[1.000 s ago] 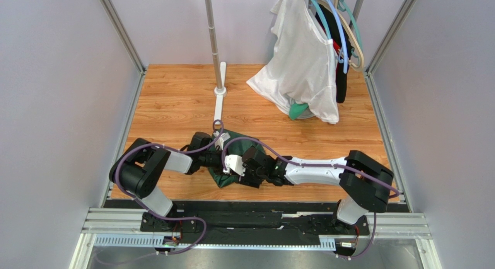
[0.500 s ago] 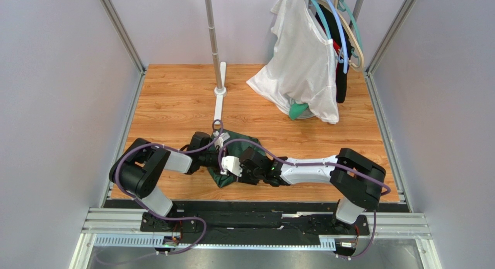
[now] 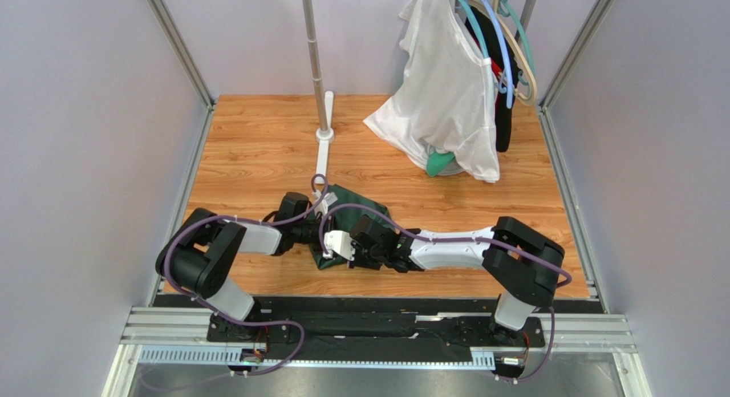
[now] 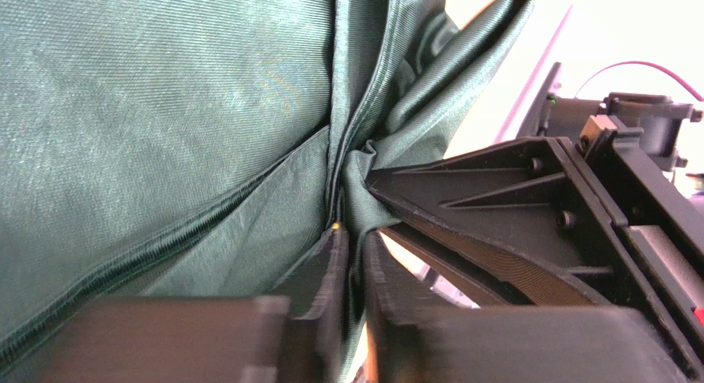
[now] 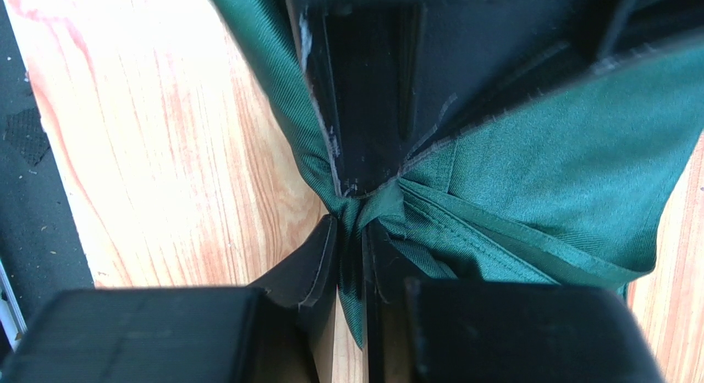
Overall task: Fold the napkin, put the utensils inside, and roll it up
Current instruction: Roll the napkin with the utensil
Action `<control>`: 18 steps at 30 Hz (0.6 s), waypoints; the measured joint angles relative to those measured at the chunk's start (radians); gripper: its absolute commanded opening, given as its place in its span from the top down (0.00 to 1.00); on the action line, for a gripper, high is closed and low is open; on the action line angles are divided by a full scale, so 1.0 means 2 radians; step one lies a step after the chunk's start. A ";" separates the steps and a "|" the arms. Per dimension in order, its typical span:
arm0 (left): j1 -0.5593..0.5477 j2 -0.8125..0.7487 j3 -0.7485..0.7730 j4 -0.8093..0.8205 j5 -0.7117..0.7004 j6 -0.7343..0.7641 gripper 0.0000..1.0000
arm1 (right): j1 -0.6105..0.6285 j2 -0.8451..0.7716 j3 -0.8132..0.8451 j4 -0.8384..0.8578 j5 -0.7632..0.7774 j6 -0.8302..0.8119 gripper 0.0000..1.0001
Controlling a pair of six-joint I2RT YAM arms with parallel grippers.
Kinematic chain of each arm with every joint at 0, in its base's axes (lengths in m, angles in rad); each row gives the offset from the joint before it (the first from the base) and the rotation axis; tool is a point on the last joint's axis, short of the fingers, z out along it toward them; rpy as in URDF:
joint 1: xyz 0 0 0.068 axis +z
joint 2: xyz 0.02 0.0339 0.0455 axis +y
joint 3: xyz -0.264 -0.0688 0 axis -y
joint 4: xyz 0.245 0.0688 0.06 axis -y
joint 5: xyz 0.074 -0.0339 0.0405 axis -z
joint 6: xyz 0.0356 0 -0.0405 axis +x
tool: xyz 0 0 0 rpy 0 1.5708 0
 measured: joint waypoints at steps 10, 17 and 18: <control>0.000 -0.129 0.016 -0.115 -0.095 0.027 0.37 | -0.004 0.013 0.028 -0.027 0.000 0.039 1.00; 0.000 -0.218 0.007 -0.183 -0.199 0.037 0.36 | 0.001 0.014 0.047 -0.042 -0.017 0.064 1.00; 0.000 -0.227 0.006 -0.192 -0.208 0.037 0.36 | -0.001 0.014 0.047 -0.052 -0.016 0.073 1.00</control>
